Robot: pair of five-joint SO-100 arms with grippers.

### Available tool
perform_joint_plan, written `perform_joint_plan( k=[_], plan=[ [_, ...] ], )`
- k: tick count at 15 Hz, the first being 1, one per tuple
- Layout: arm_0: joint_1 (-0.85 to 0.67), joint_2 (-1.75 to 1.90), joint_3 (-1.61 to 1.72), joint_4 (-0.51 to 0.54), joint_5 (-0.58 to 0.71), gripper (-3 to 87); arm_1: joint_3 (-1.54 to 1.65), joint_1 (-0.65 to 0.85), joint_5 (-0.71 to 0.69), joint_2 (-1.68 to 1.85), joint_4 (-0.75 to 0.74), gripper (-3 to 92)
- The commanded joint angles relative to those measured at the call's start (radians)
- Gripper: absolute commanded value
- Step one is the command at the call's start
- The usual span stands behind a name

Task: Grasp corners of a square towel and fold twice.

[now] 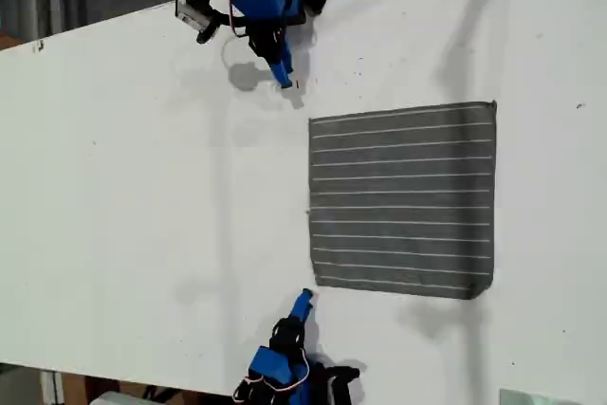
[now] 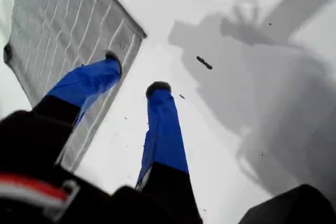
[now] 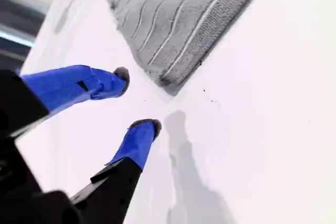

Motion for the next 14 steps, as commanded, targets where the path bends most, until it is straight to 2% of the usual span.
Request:
perform_joint_plan(
  k=[1,2,4,5,6,7,8,10,14],
  plan=[
    [-0.009,0.005,0.005,-0.008,-0.233,18.2,-0.052,0.037,0.008,0.003,0.006,15.7],
    [-0.012,0.005,0.005,-0.008,-0.213,17.3,-0.051,0.043,0.012,0.003,0.003,15.7],
    [-0.075,0.006,0.005,-0.008,-0.198,6.0,-0.023,0.034,0.017,0.003,-0.023,12.0],
    [-0.081,0.006,0.005,-0.008,-0.202,6.2,-0.002,0.018,0.052,0.003,-0.037,12.0],
    [-0.089,0.006,0.005,-0.008,-0.195,6.2,0.008,0.002,0.067,0.003,-0.043,6.3],
    [-0.092,0.006,0.005,-0.008,-0.207,7.6,0.005,-0.015,0.087,0.003,-0.046,4.9],
    [-0.097,0.006,0.005,-0.008,-0.215,12.1,0.005,-0.020,0.091,0.003,-0.048,3.7],
    [-0.121,0.006,0.000,-0.002,-0.195,14.3,0.005,-0.025,0.092,0.003,-0.048,-0.1],
    [-0.117,0.006,0.000,-0.002,-0.242,15.6,0.006,-0.034,0.126,0.003,-0.057,1.9]
  ],
)
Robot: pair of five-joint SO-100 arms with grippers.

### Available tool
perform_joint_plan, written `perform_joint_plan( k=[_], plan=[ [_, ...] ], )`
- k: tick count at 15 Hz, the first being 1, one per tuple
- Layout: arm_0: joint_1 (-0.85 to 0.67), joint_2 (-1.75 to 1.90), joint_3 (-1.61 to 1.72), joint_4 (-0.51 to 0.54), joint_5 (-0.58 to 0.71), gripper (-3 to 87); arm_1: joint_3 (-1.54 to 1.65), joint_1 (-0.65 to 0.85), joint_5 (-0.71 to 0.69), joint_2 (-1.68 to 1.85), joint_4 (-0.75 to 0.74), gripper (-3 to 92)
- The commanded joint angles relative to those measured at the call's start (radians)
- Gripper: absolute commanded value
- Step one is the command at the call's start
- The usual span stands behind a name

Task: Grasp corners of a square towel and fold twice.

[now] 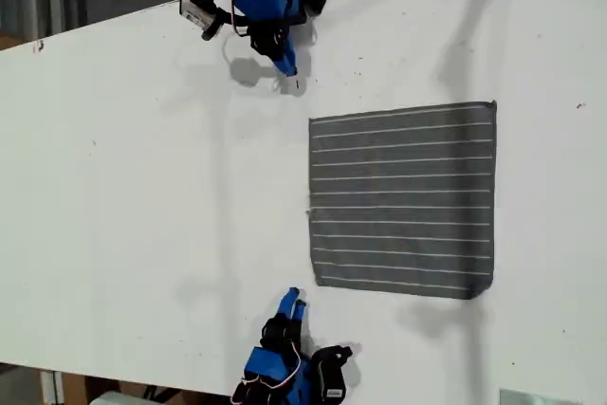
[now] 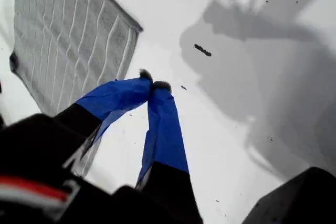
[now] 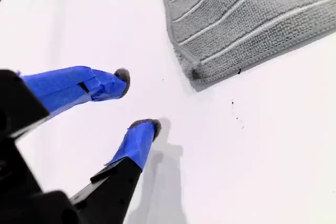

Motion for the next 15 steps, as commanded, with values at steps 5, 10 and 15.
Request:
perform_joint_plan(
  k=[5,10,15],
  plan=[
    [0.044,0.006,-0.002,0.002,-0.026,19.3,-0.051,-0.017,0.008,0.003,-0.008,2.8],
    [0.069,0.008,-0.094,-0.060,0.020,21.9,-0.499,-0.018,-0.276,-0.684,-0.225,15.8],
    [0.218,-0.308,-0.388,-0.161,-0.011,21.1,-0.407,-0.164,-0.193,-0.885,-0.483,19.9]
  ],
)
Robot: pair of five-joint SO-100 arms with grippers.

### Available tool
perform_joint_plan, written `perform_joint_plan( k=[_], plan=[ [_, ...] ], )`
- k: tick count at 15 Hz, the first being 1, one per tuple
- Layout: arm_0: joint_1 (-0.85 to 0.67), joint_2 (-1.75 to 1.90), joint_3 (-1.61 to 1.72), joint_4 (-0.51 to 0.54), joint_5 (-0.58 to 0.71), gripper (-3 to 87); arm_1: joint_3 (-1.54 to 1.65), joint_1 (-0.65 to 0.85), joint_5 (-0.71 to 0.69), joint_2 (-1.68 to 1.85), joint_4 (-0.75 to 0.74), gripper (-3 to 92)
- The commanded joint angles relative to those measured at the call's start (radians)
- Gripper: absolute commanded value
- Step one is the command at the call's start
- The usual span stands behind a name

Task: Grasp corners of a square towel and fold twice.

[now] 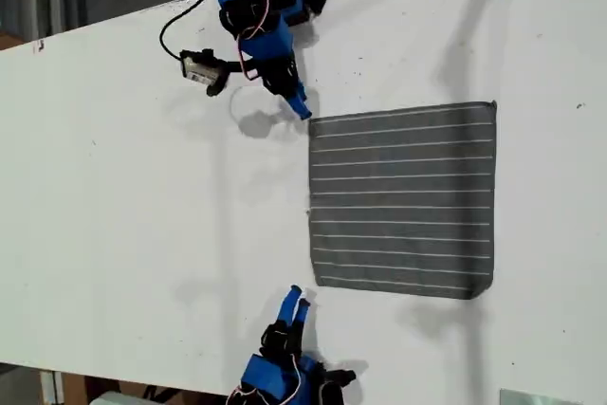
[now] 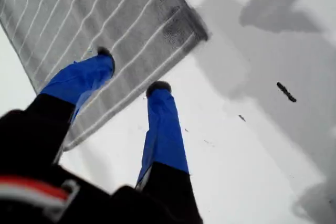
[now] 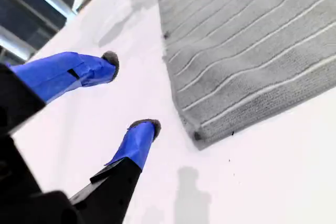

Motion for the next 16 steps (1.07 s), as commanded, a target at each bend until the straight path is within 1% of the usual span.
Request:
perform_joint_plan(
  k=[1,2,3,4,5,6,8,10,12,14,16],
  plan=[
    [0.067,-0.437,-0.333,-0.055,-0.018,21.3,-0.077,0.014,-0.032,-0.130,-0.051,19.9],
    [0.086,-0.609,-0.436,-0.060,-0.014,21.5,-0.158,0.017,-0.046,-0.229,-0.031,20.2],
    [0.091,-0.684,-0.453,-0.072,-0.021,21.2,-0.267,-0.005,-0.040,-0.333,0.017,21.0],
    [0.098,-0.723,-0.423,-0.074,-0.049,20.9,-0.437,-0.049,-0.017,-0.485,0.130,21.9],
    [0.114,-0.749,-0.385,-0.097,-0.078,20.7,-0.632,-0.098,0.023,-0.666,0.287,23.3],
    [0.138,-0.775,-0.364,-0.118,-0.103,20.7,-0.750,-0.155,0.058,-0.782,0.365,23.8],
    [0.207,-0.861,-0.374,-0.150,-0.153,20.6,-0.779,-0.285,0.189,-0.841,0.357,24.1],
    [0.275,-0.979,-0.466,-0.150,-0.179,20.6,-0.824,-0.407,0.293,-0.845,0.342,24.2],
    [0.348,-1.149,-0.635,-0.115,-0.173,20.6,-0.946,-0.497,0.337,-0.945,0.368,25.2],
    [0.426,-1.318,-0.781,-0.089,-0.181,20.9,-1.048,-0.594,0.376,-1.052,0.347,25.8],
    [0.485,-1.378,-0.821,-0.118,-0.209,20.7,-1.149,-0.675,0.408,-1.147,0.290,26.5]
  ],
)
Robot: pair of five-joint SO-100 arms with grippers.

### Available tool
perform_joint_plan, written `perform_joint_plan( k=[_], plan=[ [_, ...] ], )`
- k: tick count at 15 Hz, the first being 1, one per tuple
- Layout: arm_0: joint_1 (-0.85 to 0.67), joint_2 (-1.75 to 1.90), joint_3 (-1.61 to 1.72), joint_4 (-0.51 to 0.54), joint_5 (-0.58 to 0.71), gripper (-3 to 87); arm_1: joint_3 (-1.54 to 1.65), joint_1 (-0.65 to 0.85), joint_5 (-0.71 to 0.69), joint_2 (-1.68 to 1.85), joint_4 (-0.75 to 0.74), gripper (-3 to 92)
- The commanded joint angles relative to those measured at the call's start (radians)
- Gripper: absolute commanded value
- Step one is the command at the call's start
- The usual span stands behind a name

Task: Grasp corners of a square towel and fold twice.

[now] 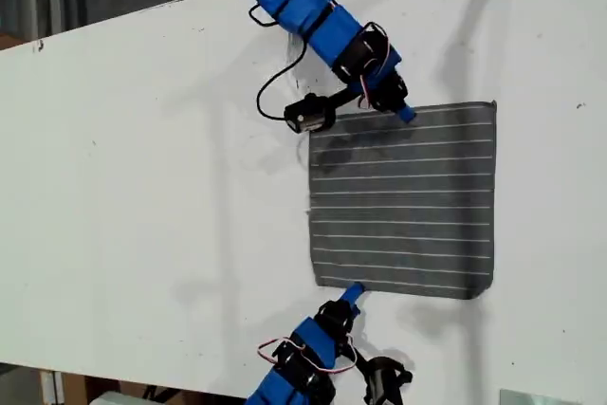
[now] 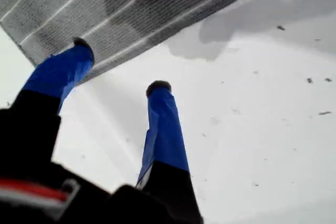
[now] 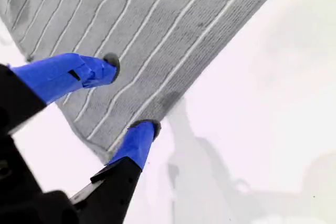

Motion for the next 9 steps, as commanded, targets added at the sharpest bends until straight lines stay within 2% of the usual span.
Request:
perform_joint_plan(
  k=[1,4,9],
  plan=[
    [0.064,-0.041,-0.075,-0.035,-0.035,20.6,-0.176,-0.078,0.038,-0.087,-0.015,26.6],
    [0.140,-0.192,-0.189,-0.043,-0.092,20.5,-0.230,-0.147,0.084,-0.201,-0.141,26.5],
    [0.264,-0.549,-0.517,-0.032,-0.181,20.9,-0.362,-0.178,0.095,-0.325,-0.178,26.5]
  ],
)
